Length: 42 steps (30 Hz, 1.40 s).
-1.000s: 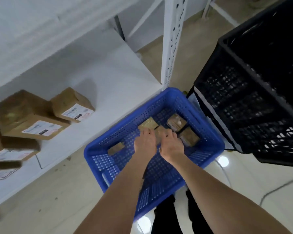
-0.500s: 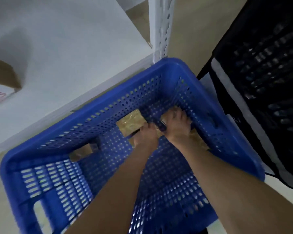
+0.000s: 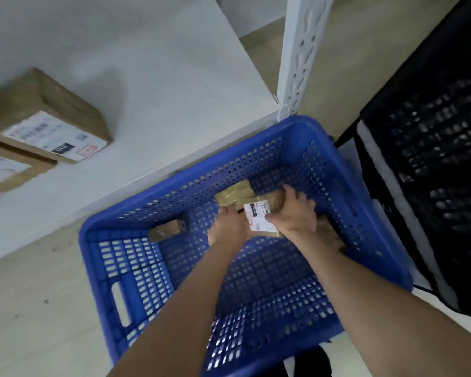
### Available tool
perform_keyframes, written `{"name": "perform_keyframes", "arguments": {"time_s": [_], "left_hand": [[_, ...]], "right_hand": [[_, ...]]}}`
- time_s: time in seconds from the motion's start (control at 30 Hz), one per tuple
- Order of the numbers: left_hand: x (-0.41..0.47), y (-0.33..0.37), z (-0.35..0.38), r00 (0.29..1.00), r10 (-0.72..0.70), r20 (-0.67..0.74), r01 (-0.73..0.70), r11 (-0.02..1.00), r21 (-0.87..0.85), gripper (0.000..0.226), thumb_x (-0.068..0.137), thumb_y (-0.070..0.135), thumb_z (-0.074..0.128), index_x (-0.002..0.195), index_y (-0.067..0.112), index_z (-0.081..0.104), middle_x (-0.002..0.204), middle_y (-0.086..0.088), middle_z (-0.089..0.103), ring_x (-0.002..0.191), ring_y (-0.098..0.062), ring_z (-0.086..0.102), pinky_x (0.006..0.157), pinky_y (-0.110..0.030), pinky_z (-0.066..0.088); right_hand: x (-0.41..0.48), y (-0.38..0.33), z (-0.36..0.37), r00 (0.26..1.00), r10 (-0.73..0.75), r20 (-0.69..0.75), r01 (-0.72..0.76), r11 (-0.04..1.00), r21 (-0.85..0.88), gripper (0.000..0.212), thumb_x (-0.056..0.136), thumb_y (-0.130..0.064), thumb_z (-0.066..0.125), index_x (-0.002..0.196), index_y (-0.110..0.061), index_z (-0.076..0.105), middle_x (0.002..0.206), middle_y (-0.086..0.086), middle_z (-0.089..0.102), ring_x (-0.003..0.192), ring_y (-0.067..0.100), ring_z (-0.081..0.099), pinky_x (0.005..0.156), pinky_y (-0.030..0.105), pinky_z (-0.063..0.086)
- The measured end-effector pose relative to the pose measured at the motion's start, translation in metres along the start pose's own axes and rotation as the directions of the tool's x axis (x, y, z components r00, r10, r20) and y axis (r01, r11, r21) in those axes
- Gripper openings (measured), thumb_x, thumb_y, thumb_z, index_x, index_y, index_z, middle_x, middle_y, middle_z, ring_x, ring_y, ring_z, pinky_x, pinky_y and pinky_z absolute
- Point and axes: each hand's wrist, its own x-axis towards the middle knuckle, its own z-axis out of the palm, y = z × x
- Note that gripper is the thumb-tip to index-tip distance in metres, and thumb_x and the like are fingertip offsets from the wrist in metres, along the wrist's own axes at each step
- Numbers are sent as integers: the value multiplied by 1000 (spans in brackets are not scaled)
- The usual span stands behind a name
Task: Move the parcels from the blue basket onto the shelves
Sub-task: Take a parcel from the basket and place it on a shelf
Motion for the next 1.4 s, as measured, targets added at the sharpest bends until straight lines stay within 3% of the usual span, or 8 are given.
{"name": "perform_keyframes", "arguments": {"time_s": [0.27, 0.43, 0.8, 0.93, 1.03, 1.13, 1.27, 1.4], "left_hand": [[-135, -34, -147, 982, -168, -83, 140, 952, -271, 59, 99, 36, 43, 147, 7, 23, 150, -13, 28, 136, -31, 33, 104, -44, 36], [-222, -48, -226, 966, -234, -109, 173, 899, -402, 58, 98, 47, 38, 142, 9, 32, 137, -17, 44, 121, -36, 49, 96, -46, 45], [-399, -42, -351, 946, -286, -153, 6, 488, -873, 62, 91, 60, 42, 134, 16, 48, 123, -6, 62, 112, -28, 57, 101, -46, 44], [-454, -38, -363, 951, -258, -172, -71, 358, -931, 53, 91, 54, 50, 123, 13, 54, 111, -5, 65, 102, -25, 60, 96, -44, 48], [-487, -31, -367, 921, -316, -228, -147, 260, -954, 47, 92, 47, 53, 126, 15, 45, 110, -6, 63, 96, -23, 59, 83, -41, 51], [-508, -23, -367, 895, -366, -257, -205, 174, -963, 53, 91, 43, 56, 135, 19, 38, 118, -7, 59, 102, -26, 57, 81, -42, 52], [-529, -16, -371, 878, -383, -289, -292, 51, -955, 60, 90, 40, 58, 141, 27, 31, 119, -5, 55, 106, -27, 56, 79, -42, 54], [-544, -23, -381, 877, -370, -308, -316, 40, -948, 54, 86, 35, 62, 133, 21, 39, 116, -5, 57, 104, -25, 58, 87, -45, 52]], "right_hand": [[-138, -71, -109, 985, 28, 169, -126, 792, 598, 79, 74, -23, 76, 142, -26, 37, 131, 3, 58, 113, 25, 57, 70, 30, 52], [-219, -110, -176, 969, -31, 244, -187, 555, 810, 52, 81, -8, 70, 127, -20, 50, 116, 5, 63, 92, 21, 63, 71, 34, 54], [-370, -172, -305, 929, -227, 291, -172, 432, 885, 7, 88, -18, 53, 89, -14, 59, 89, 8, 66, 79, 22, 60, 75, 34, 50], [-410, -180, -336, 913, -335, 231, -77, 416, 906, 30, 87, -36, 61, 109, -15, 62, 109, 11, 70, 92, 26, 66, 83, 39, 53], [-437, -182, -349, 920, -316, 233, -58, 476, 878, 91, 71, -65, 71, 143, -21, 37, 140, 8, 50, 122, 34, 52, 102, 54, 42], [-469, -181, -348, 865, -376, 331, -76, 556, 828, 101, 69, -68, 70, 148, -24, 25, 150, 14, 34, 130, 41, 42, 105, 59, 37], [-506, -193, -345, 711, -518, 475, -176, 523, 834, 79, 76, -50, 74, 139, -22, 35, 140, 22, 43, 123, 47, 48, 99, 57, 44], [-529, -203, -352, 722, -581, 375, -200, 343, 918, 27, 86, -18, 70, 108, -16, 56, 117, 20, 59, 110, 37, 61, 87, 48, 54]]}}
